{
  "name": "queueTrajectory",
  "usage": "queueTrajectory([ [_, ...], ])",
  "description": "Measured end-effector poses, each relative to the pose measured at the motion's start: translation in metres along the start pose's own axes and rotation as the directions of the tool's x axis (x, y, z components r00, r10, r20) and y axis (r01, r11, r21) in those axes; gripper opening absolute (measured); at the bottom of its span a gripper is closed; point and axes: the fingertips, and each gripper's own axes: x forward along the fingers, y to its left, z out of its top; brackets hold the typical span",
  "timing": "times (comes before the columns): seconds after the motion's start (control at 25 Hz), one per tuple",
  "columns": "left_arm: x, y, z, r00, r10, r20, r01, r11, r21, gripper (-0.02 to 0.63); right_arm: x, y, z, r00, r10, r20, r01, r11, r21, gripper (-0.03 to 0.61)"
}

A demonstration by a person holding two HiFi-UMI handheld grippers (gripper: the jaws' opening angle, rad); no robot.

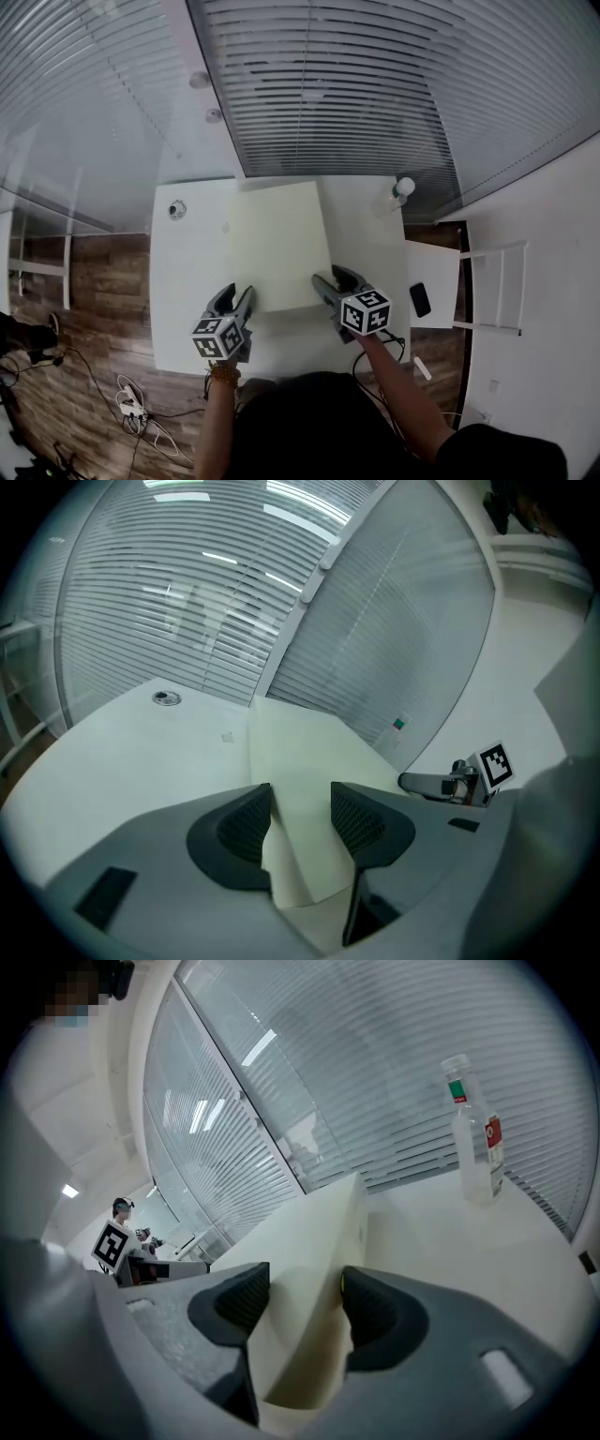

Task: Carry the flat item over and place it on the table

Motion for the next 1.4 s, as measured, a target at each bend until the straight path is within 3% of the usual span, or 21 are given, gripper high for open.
queueTrajectory([
  [0.32, 0.004, 0.004, -0.012, 1.0, 0.0, -0.029, 0.0, 1.0, -0.013, 0.202, 0.004, -0.005, -0.011, 0.999, -0.037, -0.02, 0.036, 0.999, -0.014, 0.244],
  [1.12, 0.008, 0.008, -0.04, 0.993, 0.009, -0.118, 0.0, 0.997, 0.08, 0.202, 0.008, -0.014, -0.034, 0.99, -0.075, -0.121, 0.069, 0.996, -0.053, 0.245],
  [1.4, -0.004, 0.009, -0.036, 0.996, 0.022, -0.084, -0.014, 0.996, 0.089, 0.202, -0.003, -0.009, -0.02, 0.988, -0.129, -0.082, 0.111, 0.976, -0.189, 0.244],
])
